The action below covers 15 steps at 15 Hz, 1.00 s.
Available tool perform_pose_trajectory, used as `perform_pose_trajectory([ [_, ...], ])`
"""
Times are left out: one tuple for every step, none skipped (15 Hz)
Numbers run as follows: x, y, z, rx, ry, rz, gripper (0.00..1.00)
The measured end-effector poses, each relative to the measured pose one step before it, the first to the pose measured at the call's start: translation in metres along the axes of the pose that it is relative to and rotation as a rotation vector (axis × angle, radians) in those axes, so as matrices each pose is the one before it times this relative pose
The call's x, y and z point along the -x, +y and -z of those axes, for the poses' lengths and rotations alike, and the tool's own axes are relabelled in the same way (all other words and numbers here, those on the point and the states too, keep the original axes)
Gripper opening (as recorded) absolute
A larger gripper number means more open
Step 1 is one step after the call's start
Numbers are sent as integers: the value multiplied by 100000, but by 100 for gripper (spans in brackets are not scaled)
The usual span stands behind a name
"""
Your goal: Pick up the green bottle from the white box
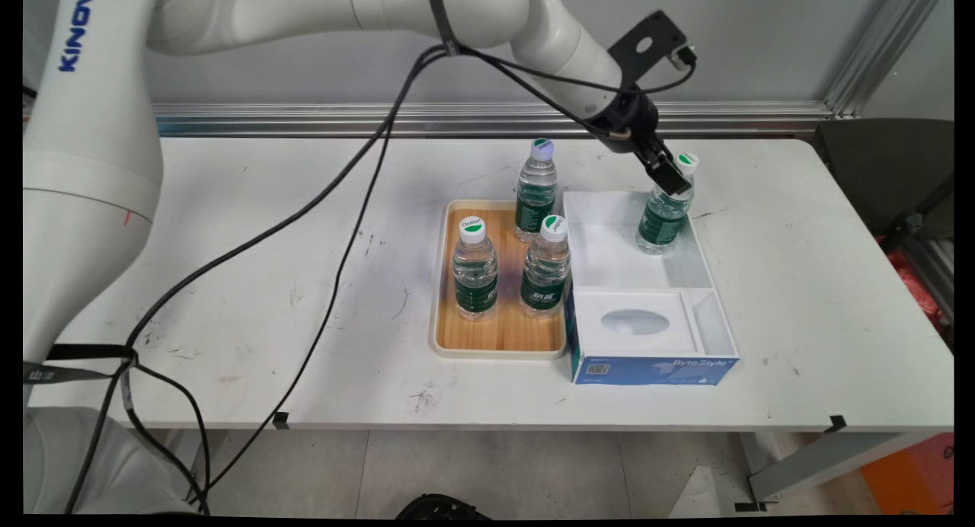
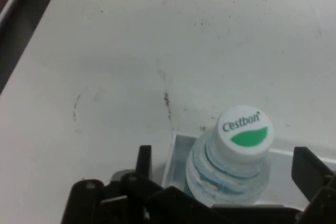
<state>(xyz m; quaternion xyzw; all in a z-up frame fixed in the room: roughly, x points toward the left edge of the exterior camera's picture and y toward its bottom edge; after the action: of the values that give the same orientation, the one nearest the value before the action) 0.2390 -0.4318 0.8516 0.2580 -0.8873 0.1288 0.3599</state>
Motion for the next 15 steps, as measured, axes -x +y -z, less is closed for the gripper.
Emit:
perform_pose_trajectory([
  [123, -34, -415, 62, 156, 256, 100],
  [121, -28, -393, 61, 98, 255, 100],
  [153, -38, -440, 22, 132, 286, 100],
  [162, -33, -477, 24, 124, 295, 100],
  [143, -29, -424, -6, 199, 234, 100],
  [143, -14, -392, 84, 181, 256, 100],
  [106, -6, -317, 96, 127, 164, 100],
  [93, 7, -239, 149, 69, 117, 100],
  [107, -1, -251, 99, 78, 133, 100],
  [69, 4, -159, 70, 42, 90, 100],
  [103, -4, -211, 99, 54, 114, 100],
  [104, 25, -223, 202, 61, 122, 100],
  [95, 31, -186, 253, 75, 176, 0],
  [77, 43, -131, 243, -4, 101, 0],
  [92, 50, -120, 269, -40, 141, 0],
])
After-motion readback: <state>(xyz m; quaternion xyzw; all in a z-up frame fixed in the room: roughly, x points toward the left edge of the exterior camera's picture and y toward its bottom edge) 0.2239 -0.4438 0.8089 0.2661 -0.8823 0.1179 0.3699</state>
